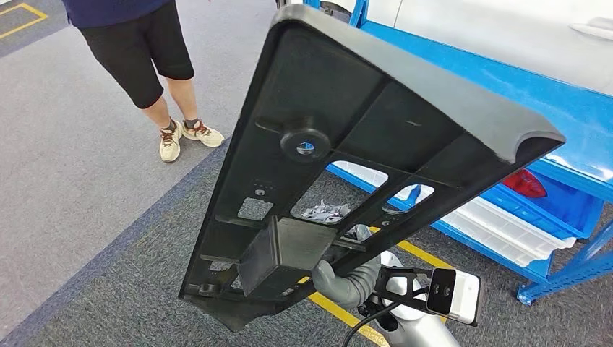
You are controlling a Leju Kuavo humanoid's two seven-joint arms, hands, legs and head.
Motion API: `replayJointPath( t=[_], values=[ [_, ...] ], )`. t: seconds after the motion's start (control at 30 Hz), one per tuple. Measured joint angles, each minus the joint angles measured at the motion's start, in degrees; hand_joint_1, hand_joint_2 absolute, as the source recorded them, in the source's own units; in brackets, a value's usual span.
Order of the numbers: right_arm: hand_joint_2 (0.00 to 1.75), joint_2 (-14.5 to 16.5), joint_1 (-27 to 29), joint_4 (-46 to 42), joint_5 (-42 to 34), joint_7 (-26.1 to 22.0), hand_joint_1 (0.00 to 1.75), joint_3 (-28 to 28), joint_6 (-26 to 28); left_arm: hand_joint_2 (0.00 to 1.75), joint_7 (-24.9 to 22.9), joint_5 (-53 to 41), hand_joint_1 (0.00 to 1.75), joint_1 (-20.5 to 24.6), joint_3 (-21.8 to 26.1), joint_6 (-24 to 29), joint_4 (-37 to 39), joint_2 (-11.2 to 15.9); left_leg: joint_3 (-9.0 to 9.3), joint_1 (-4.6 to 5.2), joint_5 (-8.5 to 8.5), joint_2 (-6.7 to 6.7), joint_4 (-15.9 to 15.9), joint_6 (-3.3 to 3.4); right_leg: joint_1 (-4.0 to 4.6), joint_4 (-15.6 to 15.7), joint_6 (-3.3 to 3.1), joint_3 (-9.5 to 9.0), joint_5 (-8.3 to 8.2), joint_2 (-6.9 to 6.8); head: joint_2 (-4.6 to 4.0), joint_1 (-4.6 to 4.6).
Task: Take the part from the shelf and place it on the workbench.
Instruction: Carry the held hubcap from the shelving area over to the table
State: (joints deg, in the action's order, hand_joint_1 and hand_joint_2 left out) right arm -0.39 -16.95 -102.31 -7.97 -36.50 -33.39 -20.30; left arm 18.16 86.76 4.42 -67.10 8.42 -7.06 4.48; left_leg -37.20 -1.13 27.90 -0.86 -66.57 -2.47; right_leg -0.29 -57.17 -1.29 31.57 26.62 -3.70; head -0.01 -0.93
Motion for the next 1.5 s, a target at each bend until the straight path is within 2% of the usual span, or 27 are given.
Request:
replayJointPath(
  t=[0.07,0.1,0.2,0.27,0.33,0.37,0.4,0.43,0.5,0.57,0.63,0.7,0.77,0.83,0.9,0.93,0.97,1.03,1.1,1.13,1.2,1.27,1.33,1.4,1.43,1.47,1.5],
  values=[
    [1.75,0.0,-0.3,-0.2,-0.1,0.1,1.75,0.0,-0.3,1.75,0.2,0.3,0.0,0.2,0.0,0.1,0.0,-0.1,3.85,0.49,-2.06,-2.21,7.1,0.79,0.4,-0.1,0.33,-0.08,0.15,-1.05,0.0,0.07],
    [1.75,0.0,-0.4,-0.3,-0.2,0.1,1.75,0.0,-0.4,1.75,0.3,0.5,0.0,0.2,0.0,0.1,0.0,-0.2,4.63,0.73,-2.33,-2.86,8.7,1.2,0.56,-0.2,0.56,-0.11,0.21,-1.54,0.0,0.1],
    [1.75,0.0,-0.6,-0.7,-0.2,-0.2,1.75,-0.1,-0.8,1.75,0.6,0.8,0.0,0.1,0.0,0.2,0.0,-0.3,4.47,0.79,-2.61,-1.55,9.4,2.22,0.59,-0.3,1.42,-0.25,0.45,-2.53,0.0,0.18],
    [1.75,-0.1,-0.7,-1.3,-0.2,-0.6,1.75,-0.1,-1.0,1.75,0.7,0.8,0.0,0.1,0.0,0.1,0.0,-0.5,4.46,0.54,-3.14,-0.45,9.8,2.98,0.3,-2.9,2.01,0.75,2.44,-0.46,0.0,0.24],
    [1.75,-0.2,-0.4,-1.9,-0.2,-0.8,1.75,0.0,-0.8,1.75,0.8,0.8,0.0,0.3,0.0,-0.1,0.0,-0.6,4.21,0.51,-3.48,0.72,9.9,3.45,0.0,-10.0,2.35,4.03,6.3,2.38,0.01,0.32],
    [1.75,-0.3,-0.2,-2.0,-0.2,-0.8,1.75,0.0,-0.7,1.75,0.9,0.7,0.0,0.4,0.0,-0.2,0.0,-0.6,4.06,0.53,-3.56,1.4,9.9,3.53,-0.05,-13.9,2.46,5.89,7.85,2.99,0.01,0.33],
    [1.75,-0.4,0.0,-2.1,-0.1,-0.8,1.75,0.0,-0.5,1.75,0.9,0.6,0.0,0.3,0.0,-0.2,0.0,-0.6,3.96,0.54,-3.61,2.1,9.9,3.55,-0.09,-16.5,2.54,7.16,8.47,3.25,0.01,0.32],
    [1.75,-0.5,0.2,-2.2,0.1,-0.9,1.75,0.0,-0.2,1.75,0.9,0.5,0.0,0.3,0.0,-0.3,0.0,-0.6,3.91,0.54,-3.64,2.83,9.8,3.51,-0.14,-17.0,2.57,7.45,7.93,3.36,0.01,0.33],
    [1.75,-0.7,0.6,-2.8,0.5,-1.1,1.75,0.1,0.5,1.75,0.8,0.0,0.0,0.2,-0.2,-0.4,0.0,-0.6,3.89,0.53,-3.64,4.35,9.5,3.32,-0.38,-11.4,2.44,4.86,4.06,4.15,0.01,0.34],
    [1.75,-0.8,1.1,-3.5,1.1,-1.4,1.75,0.3,1.2,1.75,0.7,-0.3,0.0,0.3,-0.4,-0.5,0.0,-0.5,3.56,0.54,-3.61,5.81,9.1,2.85,-0.73,-3.9,2.17,1.53,0.98,7.0,0.01,0.31],
    [1.75,-0.9,1.6,-3.8,1.5,-1.5,1.75,0.5,1.6,1.75,0.6,-0.4,0.0,0.4,-0.6,-0.8,0.0,-0.4,2.92,0.37,-3.79,7.0,8.8,2.05,-0.69,-1.2,1.92,0.6,0.49,8.66,0.01,0.28],
    [1.75,-0.9,1.9,-4.1,1.7,-1.6,1.75,0.6,1.9,1.75,0.6,-0.5,0.0,0.2,-0.8,-0.9,0.0,-0.2,2.55,0.15,-4.1,7.93,9.0,1.2,-0.6,-0.9,1.44,0.64,0.21,7.54,0.01,0.3],
    [1.75,-0.9,2.0,-4.2,1.8,-1.7,1.75,0.6,2.0,1.75,0.5,-0.8,0.0,0.1,-1.2,-1.0,0.1,0.0,1.82,0.27,-3.17,6.07,7.6,0.61,-0.74,-0.2,0.83,0.34,-0.16,6.09,0.01,0.1],
    [1.75,-0.9,2.3,-4.3,1.8,-1.8,1.75,0.6,2.2,1.75,0.2,-1.1,0.0,0.3,-1.5,-1.0,0.1,0.1,-0.71,0.33,0.04,2.84,2.0,0.15,-0.58,0.1,0.39,0.18,-0.28,4.42,0.01,-0.14],
    [1.75,-0.9,2.9,-4.2,1.8,-1.9,1.75,0.6,2.4,1.75,-0.2,-1.2,0.0,0.5,-1.6,-1.0,0.1,0.3,-3.76,0.19,3.03,1.64,-5.0,-0.24,-0.3,0.1,0.16,0.24,-0.21,2.69,0.01,-0.2],
    [1.75,-0.9,3.2,-4.1,1.8,-2.0,1.75,0.6,2.4,1.75,-0.4,-1.1,0.0,0.4,-1.6,-1.1,0.1,0.4,-4.21,0.14,3.19,1.4,-6.3,-0.33,-0.22,0.0,0.12,0.26,-0.17,1.89,0.0,-0.2],
    [1.75,-0.9,3.4,-3.9,1.7,-2.1,1.75,0.6,2.3,1.75,-0.5,-1.1,0.0,0.3,-1.6,-1.1,0.1,0.6,-3.56,0.12,2.36,1.16,-5.5,-0.34,-0.15,0.0,0.12,0.27,-0.14,1.16,-0.01,-0.2],
    [1.75,-0.9,3.5,-3.7,1.5,-2.4,1.75,0.6,2.0,1.75,-0.5,-0.9,0.0,0.2,-1.6,-1.1,0.1,1.0,0.57,0.2,-0.83,-0.43,1.7,-0.04,-0.02,0.0,0.25,0.14,-0.03,-0.11,-0.01,-0.21],
    [1.75,-0.9,3.6,-3.4,1.2,-2.6,1.75,0.6,1.6,1.75,-0.6,-0.8,0.0,0.4,-1.6,-1.1,0.2,1.3,3.83,0.68,-2.53,-2.42,8.0,0.88,0.3,-0.1,0.63,0.01,0.15,-1.2,0.0,-0.17],
    [1.75,-0.9,3.7,-3.3,1.0,-2.6,1.75,0.6,1.3,1.75,-0.6,-0.7,0.0,0.4,-1.6,-1.1,0.2,1.4,4.27,0.93,-2.55,-2.87,9.1,1.36,0.42,-0.1,0.88,-0.05,0.22,-1.69,0.0,-0.15],
    [1.75,-0.9,3.7,-2.9,0.7,-2.7,1.75,0.6,0.7,1.75,-1.0,-0.4,0.0,0.2,-1.6,-1.0,0.2,1.4,4.16,1.02,-2.69,-1.79,9.4,2.18,0.51,-0.1,1.45,-0.14,0.34,-2.6,0.0,-0.11],
    [1.75,-0.7,3.7,-2.4,0.7,-2.7,1.75,0.6,0.2,1.75,-1.3,-0.1,0.0,0.0,-1.6,-1.0,0.2,1.4,4.28,0.75,-3.15,-0.65,9.8,2.83,0.3,-1.4,2.05,0.22,1.55,-1.18,0.01,-0.08],
    [1.75,-0.6,3.8,-2.1,0.7,-2.7,1.75,0.6,-0.1,1.75,-1.5,0.2,0.0,0.0,-1.6,-1.0,0.2,1.3,4.23,0.58,-3.56,0.44,10.1,3.32,0.02,-7.1,2.42,2.69,4.97,1.82,0.0,-0.02],
    [1.75,-0.6,4.2,-1.7,0.8,-2.7,1.75,0.6,-0.2,1.75,-1.6,0.4,0.0,0.0,-1.6,-0.9,0.2,1.3,4.01,0.6,-3.69,1.75,10.0,3.52,-0.07,-14.9,2.6,6.43,8.16,3.18,0.0,0.01],
    [1.75,-0.7,4.5,-1.6,1.0,-2.7,1.75,0.6,-0.1,1.75,-1.6,0.5,0.0,0.0,-1.6,-1.0,0.2,1.3,3.98,0.61,-3.7,2.52,10.0,3.53,-0.11,-16.9,2.66,7.47,8.38,3.35,0.01,0.0],
    [1.75,-0.7,4.8,-1.6,1.1,-2.7,1.75,0.6,-0.1,1.75,-1.5,0.6,0.0,-0.1,-1.6,-1.0,0.2,1.3,3.98,0.6,-3.68,3.29,9.9,3.5,-0.21,-16.6,2.69,7.46,7.44,3.45,0.01,0.01],
    [1.75,-0.7,5.0,-1.5,1.2,-2.7,1.75,0.6,-0.1,1.75,-1.5,0.6,0.0,-0.2,-1.6,-0.9,0.2,1.3,4.01,0.58,-3.65,4.08,9.7,3.42,-0.35,-14.0,2.67,6.36,5.55,3.71,0.01,0.01]
  ],
)
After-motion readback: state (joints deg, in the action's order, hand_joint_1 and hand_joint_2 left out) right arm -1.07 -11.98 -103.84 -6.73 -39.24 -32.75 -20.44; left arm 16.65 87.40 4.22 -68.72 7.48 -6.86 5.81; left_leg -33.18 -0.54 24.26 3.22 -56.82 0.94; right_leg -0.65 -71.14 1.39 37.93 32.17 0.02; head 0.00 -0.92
